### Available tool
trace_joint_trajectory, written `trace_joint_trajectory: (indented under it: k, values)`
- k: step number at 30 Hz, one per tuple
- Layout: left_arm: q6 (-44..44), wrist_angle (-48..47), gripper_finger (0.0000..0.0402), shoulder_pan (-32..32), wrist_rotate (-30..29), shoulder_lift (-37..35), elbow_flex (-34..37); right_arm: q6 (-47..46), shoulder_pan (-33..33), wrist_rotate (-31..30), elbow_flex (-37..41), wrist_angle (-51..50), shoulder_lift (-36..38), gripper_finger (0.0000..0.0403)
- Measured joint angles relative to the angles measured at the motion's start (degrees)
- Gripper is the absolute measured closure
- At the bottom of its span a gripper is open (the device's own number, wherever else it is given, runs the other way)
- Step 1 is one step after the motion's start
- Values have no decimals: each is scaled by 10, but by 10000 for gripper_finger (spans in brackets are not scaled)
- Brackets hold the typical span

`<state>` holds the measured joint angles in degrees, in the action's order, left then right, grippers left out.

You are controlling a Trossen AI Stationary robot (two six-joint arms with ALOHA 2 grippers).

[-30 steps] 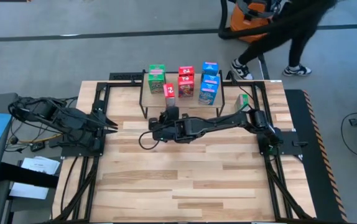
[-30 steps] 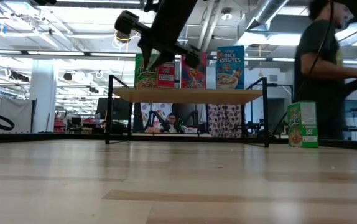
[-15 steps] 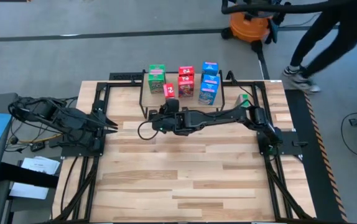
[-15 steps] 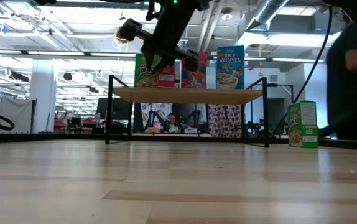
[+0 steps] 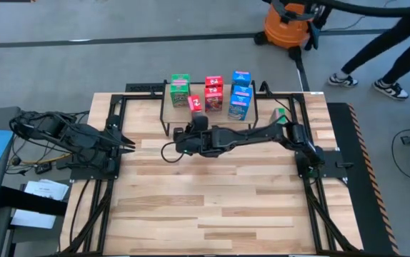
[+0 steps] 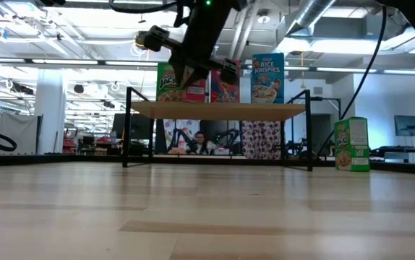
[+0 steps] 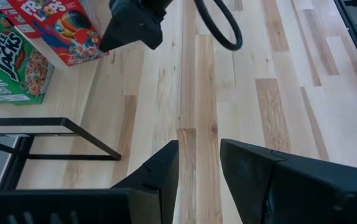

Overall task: Stack cereal on shelf
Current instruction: Put the red cereal box on the shelf aligned with the other red cereal box

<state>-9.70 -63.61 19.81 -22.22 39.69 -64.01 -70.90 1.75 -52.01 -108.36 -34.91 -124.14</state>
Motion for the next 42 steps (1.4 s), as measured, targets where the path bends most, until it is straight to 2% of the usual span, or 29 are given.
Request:
trace_joint_trajectory:
  k: [12, 20, 27, 35, 37, 39, 42]
  values:
    - [0, -3, 294, 0, 0, 0, 0, -63, 0, -11, 1, -83, 6, 330]
    - [-1, -12, 294, 0, 0, 0, 0, -73, 0, -20, 0, -97, 9, 330]
    - [-1, -18, 294, 0, 0, 0, 0, -68, 26, 22, -7, -106, 22, 330]
    - [2, -24, 294, 0, -1, 0, 0, 60, 55, 36, -66, -133, 63, 330]
    - [1, -24, 294, 0, -1, 0, 0, 128, 50, 56, -82, -104, 66, 330]
    - [-1, -25, 294, 0, -1, 0, 0, 203, 44, 77, -97, -115, 70, 330]
    - [-5, -25, 294, 0, 8, 0, 0, 280, 28, 150, -121, -84, 71, 330]
